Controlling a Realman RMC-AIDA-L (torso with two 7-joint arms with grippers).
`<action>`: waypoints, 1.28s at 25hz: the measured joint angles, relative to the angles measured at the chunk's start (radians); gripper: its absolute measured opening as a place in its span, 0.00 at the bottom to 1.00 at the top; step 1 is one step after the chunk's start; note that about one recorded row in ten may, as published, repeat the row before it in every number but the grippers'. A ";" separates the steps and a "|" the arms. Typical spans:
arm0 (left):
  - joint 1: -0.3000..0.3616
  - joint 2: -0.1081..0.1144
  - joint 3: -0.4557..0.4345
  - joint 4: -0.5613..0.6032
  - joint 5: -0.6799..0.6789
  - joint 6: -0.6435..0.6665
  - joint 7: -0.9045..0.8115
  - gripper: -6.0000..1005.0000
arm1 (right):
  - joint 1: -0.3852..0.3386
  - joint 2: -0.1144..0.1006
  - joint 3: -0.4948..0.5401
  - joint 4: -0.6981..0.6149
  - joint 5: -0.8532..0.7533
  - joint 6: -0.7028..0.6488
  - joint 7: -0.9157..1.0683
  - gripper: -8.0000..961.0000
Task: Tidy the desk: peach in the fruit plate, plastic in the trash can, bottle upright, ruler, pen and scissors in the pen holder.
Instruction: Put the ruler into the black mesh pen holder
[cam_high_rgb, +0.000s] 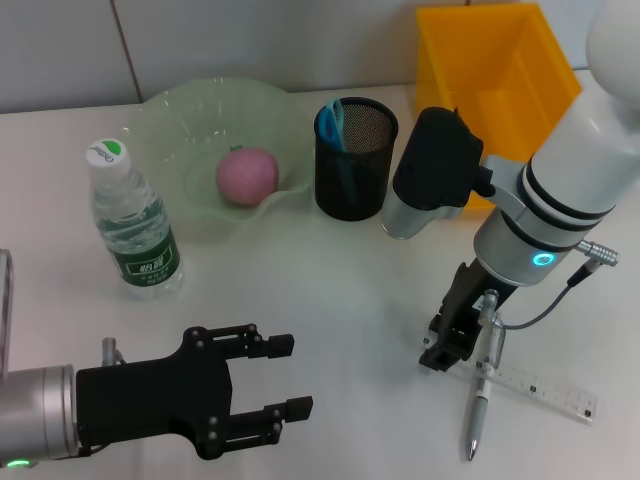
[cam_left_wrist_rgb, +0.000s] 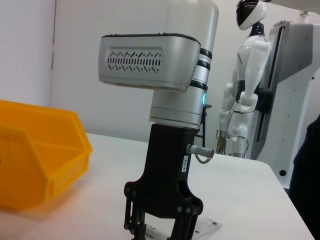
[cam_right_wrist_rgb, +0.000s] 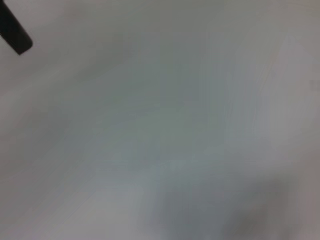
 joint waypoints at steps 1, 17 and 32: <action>0.000 0.000 -0.002 0.000 0.000 -0.001 0.000 0.64 | 0.000 0.000 0.000 0.000 0.000 0.005 0.000 0.49; -0.004 -0.001 -0.004 -0.001 0.000 -0.008 0.000 0.64 | -0.012 -0.005 0.155 -0.142 0.025 -0.029 0.001 0.40; -0.008 -0.005 0.005 -0.003 0.000 -0.024 0.000 0.64 | -0.178 -0.005 0.413 -0.405 0.493 0.364 -0.151 0.40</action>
